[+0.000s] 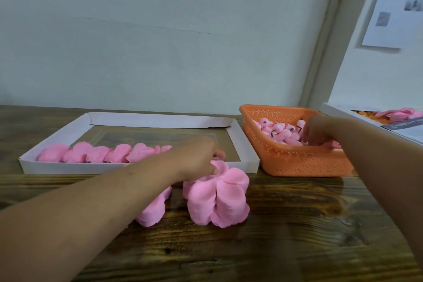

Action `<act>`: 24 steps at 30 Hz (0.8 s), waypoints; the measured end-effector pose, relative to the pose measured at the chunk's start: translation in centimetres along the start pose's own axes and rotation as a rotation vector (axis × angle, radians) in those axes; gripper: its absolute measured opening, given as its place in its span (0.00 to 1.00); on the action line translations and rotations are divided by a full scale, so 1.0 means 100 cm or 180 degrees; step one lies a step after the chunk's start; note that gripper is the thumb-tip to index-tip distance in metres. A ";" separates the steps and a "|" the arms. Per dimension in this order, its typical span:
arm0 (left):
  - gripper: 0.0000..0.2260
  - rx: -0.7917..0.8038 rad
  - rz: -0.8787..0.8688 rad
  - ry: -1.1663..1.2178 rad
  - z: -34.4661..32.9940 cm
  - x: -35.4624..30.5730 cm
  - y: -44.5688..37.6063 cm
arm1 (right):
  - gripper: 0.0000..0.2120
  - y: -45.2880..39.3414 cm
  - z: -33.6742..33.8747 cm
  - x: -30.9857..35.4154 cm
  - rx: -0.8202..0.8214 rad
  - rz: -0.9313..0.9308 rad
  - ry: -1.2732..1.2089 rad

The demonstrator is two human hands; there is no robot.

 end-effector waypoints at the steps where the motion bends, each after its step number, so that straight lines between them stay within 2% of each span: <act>1: 0.21 0.0005 -0.0023 -0.0024 -0.001 0.000 -0.001 | 0.12 -0.002 -0.001 0.001 0.0020 0.0028 0.0078; 3: 0.20 0.0054 -0.0059 -0.0038 -0.003 0.000 -0.004 | 0.08 -0.003 -0.002 0.004 -0.0051 0.0076 0.0211; 7: 0.12 0.0014 -0.0092 -0.0088 -0.001 -0.001 -0.005 | 0.20 -0.014 -0.012 0.008 -0.0183 0.0146 0.0186; 12: 0.11 -0.0089 -0.0075 -0.0225 -0.002 -0.001 -0.006 | 0.26 -0.018 -0.014 0.009 -0.0151 0.0067 0.0099; 15: 0.14 0.0021 -0.0080 -0.0275 -0.003 -0.003 -0.009 | 0.30 -0.017 -0.018 0.005 0.0156 -0.0092 -0.0047; 17: 0.15 0.0179 -0.0118 -0.0305 -0.004 -0.004 -0.011 | 0.31 -0.016 -0.018 0.005 0.0224 -0.0107 -0.0056; 20: 0.13 0.0195 -0.0171 -0.0324 -0.002 -0.007 -0.013 | 0.29 -0.015 -0.015 0.007 0.0045 -0.0028 0.0028; 24: 0.07 0.0047 -0.0241 -0.0287 -0.002 -0.009 -0.012 | 0.21 -0.013 -0.010 0.009 -0.0217 0.0286 0.0381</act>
Point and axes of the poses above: each hand's wrist, its own y-axis away from the middle knuckle, its own z-axis out of the back of the hand, x = y × z, the point moved 5 cm from there along -y, towards the middle knuckle, and after that the axes turned 15 degrees about -z, right-handed, at the moved point
